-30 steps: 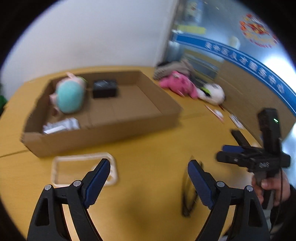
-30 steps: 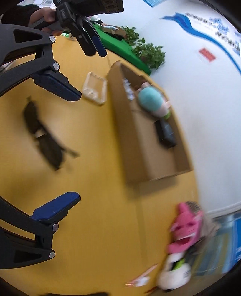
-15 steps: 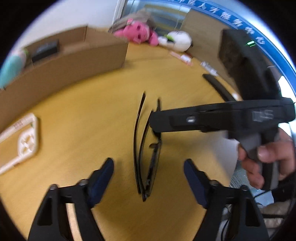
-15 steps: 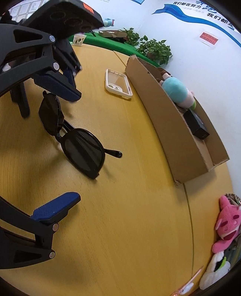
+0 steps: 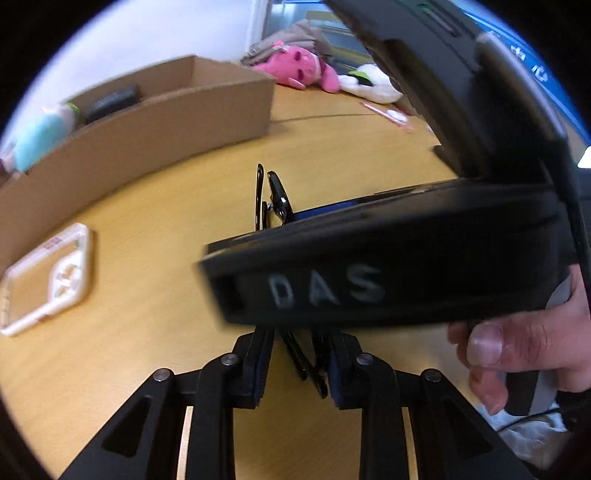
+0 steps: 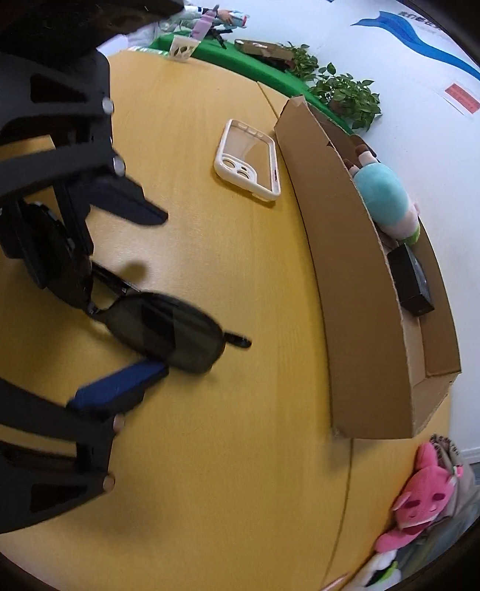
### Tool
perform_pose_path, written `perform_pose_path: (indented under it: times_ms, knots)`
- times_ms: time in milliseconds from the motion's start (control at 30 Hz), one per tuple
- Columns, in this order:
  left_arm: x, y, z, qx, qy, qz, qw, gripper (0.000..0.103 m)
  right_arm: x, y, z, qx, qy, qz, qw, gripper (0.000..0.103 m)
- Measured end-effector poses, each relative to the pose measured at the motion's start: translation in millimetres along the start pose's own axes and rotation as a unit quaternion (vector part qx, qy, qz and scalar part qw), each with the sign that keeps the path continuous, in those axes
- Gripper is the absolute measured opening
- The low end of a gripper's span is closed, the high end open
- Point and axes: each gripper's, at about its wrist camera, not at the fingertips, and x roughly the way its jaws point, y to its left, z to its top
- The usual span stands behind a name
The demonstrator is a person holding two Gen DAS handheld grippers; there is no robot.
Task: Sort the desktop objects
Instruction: 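Close both tools on the frame of the black sunglasses, then lift the sunglasses with both tools and carry them over the cardboard box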
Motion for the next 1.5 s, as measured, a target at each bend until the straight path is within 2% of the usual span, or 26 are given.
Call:
perform_pose_path:
  times_ms: [33,100,300,500,567,600,633,667,767,800,833,967,1067,1100,1133,1200,1400,1500]
  knots:
    - [-1,2,0,-0.004,-0.002,0.009,1.0,0.025,0,-2,2,0.0,-0.002,-0.001,1.0,0.053]
    - [-2,4,1,-0.007,-0.011,0.027,0.9996,0.024,3,-7,6,0.006,-0.003,0.005,1.0,0.038]
    - [-6,-3,4,0.017,-0.018,0.066,0.9975,0.024,7,-7,14,0.013,-0.001,0.015,1.0,0.035]
    - [-11,-10,9,0.048,-0.039,0.106,0.9925,0.024,6,-17,22,0.053,0.007,0.056,0.997,0.032]
    - [-10,-14,10,0.06,-0.039,0.115,0.9908,0.023,9,-19,27,0.064,0.016,0.063,0.996,0.036]
    - [-8,-15,10,0.062,-0.037,0.115,0.9907,0.023,12,-19,31,0.068,0.025,0.065,0.995,0.042]
    - [-6,-16,10,0.064,-0.033,0.111,0.9913,0.015,16,-19,35,0.068,0.034,0.066,0.995,0.051]
    - [-4,-17,10,0.063,-0.029,0.1,0.9926,0.007,18,-17,40,0.064,0.04,0.065,0.995,0.054]
    - [-2,-20,10,0.063,-0.031,0.1,0.9925,0.007,26,-8,55,0.045,0.061,0.055,0.996,0.054]
    - [-1,-19,10,0.061,-0.033,0.103,0.9923,0.008,28,-5,59,0.036,0.066,0.047,0.996,0.051]
    - [-1,-18,10,0.057,-0.034,0.104,0.9924,0.008,31,-1,62,0.02,0.068,0.031,0.997,0.036]
    - [-2,-15,7,0.05,-0.04,0.099,0.993,0.008,33,10,63,-0.012,0.065,0.017,0.998,0.035]
    - [-4,-14,5,0.049,-0.041,0.096,0.9932,0.009,32,14,59,-0.009,0.057,0.02,0.998,0.034]
    - [-5,-13,4,0.05,-0.042,0.098,0.993,0.009,30,13,59,-0.005,0.053,0.024,0.998,0.032]
    - [-6,-13,4,0.051,-0.043,0.101,0.9927,0.009,27,11,58,0.001,0.048,0.031,0.998,0.025]
    - [-9,-13,6,0.055,-0.05,0.106,0.9916,0.009,18,10,57,0.008,0.035,0.039,0.999,0.021]
    - [-17,-22,18,0.076,-0.079,0.116,0.9872,0.01,-11,2,67,0.018,-0.004,0.054,0.998,0.021]
    - [-23,-19,27,0.069,-0.094,0.121,0.9857,0.01,-23,2,74,0.015,-0.023,0.06,0.998,0.021]
